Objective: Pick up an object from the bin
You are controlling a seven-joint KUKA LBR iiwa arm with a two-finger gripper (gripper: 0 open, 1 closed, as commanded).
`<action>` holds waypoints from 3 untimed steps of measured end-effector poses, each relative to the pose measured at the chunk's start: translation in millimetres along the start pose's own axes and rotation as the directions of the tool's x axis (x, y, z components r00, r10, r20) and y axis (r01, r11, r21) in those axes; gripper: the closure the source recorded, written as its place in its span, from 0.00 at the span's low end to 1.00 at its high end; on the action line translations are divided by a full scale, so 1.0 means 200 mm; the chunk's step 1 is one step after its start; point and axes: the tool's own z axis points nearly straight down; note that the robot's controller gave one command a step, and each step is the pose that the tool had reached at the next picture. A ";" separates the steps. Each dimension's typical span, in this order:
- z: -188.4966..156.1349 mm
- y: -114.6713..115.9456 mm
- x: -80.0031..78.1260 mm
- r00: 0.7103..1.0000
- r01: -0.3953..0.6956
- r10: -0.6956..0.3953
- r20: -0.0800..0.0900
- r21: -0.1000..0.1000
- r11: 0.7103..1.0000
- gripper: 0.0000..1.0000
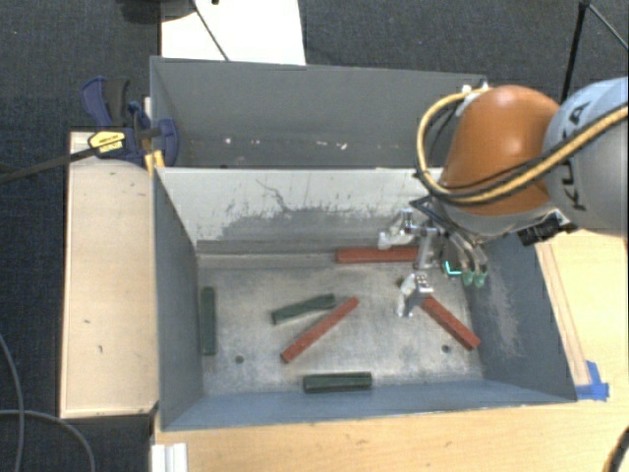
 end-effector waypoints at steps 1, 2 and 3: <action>0.00 0.00 0.00 1.000 0.000 0.000 0.002 0.000 1.000 0.00; 0.53 0.25 -0.14 0.976 0.216 -0.216 0.020 0.001 0.976 1.00; 0.56 0.24 -0.12 0.977 0.215 -0.215 0.007 0.001 0.977 0.00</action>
Offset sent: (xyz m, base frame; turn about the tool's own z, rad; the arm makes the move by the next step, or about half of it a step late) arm 0.0209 0.0488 -0.1142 -0.2186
